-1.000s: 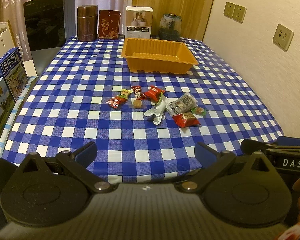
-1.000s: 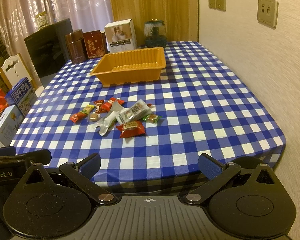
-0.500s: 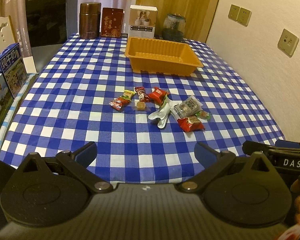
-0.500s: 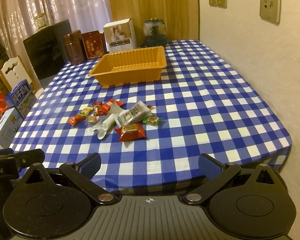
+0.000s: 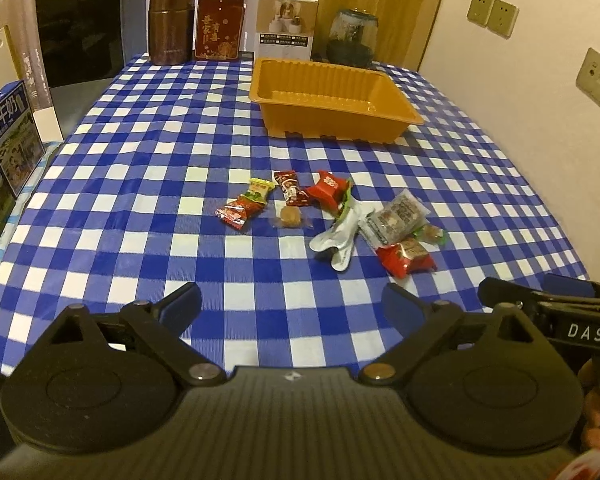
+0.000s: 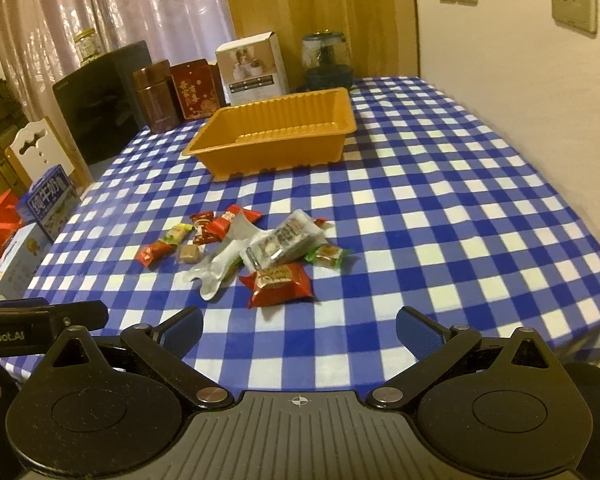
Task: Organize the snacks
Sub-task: 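Grasp the red pastry packet with the right tool while the left tool grasps the white-green packet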
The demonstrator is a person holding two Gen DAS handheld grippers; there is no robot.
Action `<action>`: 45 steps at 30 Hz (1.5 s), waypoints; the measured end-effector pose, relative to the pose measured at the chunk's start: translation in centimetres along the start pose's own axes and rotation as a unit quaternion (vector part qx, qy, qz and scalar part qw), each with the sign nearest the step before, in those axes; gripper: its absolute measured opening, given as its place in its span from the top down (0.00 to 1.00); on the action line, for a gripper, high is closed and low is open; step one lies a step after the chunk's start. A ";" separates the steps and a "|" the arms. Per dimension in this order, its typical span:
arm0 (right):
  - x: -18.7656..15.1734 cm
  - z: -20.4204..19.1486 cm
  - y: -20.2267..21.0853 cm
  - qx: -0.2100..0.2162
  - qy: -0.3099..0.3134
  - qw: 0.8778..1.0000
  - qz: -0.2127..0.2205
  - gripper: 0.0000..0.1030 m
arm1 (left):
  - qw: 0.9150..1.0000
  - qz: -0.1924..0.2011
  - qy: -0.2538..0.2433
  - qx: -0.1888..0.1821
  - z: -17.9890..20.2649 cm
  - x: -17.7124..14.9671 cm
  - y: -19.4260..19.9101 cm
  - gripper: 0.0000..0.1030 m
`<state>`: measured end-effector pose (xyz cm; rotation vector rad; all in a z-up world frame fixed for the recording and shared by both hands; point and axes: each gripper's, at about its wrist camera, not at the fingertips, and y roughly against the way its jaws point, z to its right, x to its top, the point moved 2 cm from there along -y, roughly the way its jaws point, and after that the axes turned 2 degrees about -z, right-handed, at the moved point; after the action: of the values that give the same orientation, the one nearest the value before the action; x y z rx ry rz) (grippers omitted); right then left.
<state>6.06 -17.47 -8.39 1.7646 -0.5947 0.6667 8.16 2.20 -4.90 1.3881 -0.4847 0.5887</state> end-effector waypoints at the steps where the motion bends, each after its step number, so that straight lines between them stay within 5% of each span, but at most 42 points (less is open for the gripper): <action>1: 0.1 0.0 -0.5 0.004 -0.001 1.000 0.000 0.01 | 1.000 -0.002 0.000 0.000 -0.1 0.1 -0.5 0.07; 22: 1.6 -0.4 -11.2 0.032 0.031 0.998 -0.035 0.32 | 0.999 -0.035 -0.006 -0.027 -1.5 1.8 -9.2 0.16; 34: 1.7 -0.6 -12.5 0.017 0.052 0.998 -0.042 0.57 | 0.998 -0.028 -0.029 -0.054 -1.0 2.4 -10.5 0.18; 40: 1.6 0.0 -11.1 0.003 0.044 0.999 -0.028 0.58 | 0.994 -0.015 -0.083 -0.076 0.5 3.2 -11.1 0.25; 45: 1.8 1.2 -10.0 -0.020 0.024 1.000 -0.005 0.58 | 0.985 -0.003 -0.153 -0.075 2.6 3.5 -12.2 0.44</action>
<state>14.42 -16.08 -14.20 1.7092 -0.5624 0.6838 18.76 -1.03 -11.57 1.3389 -0.7557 0.3274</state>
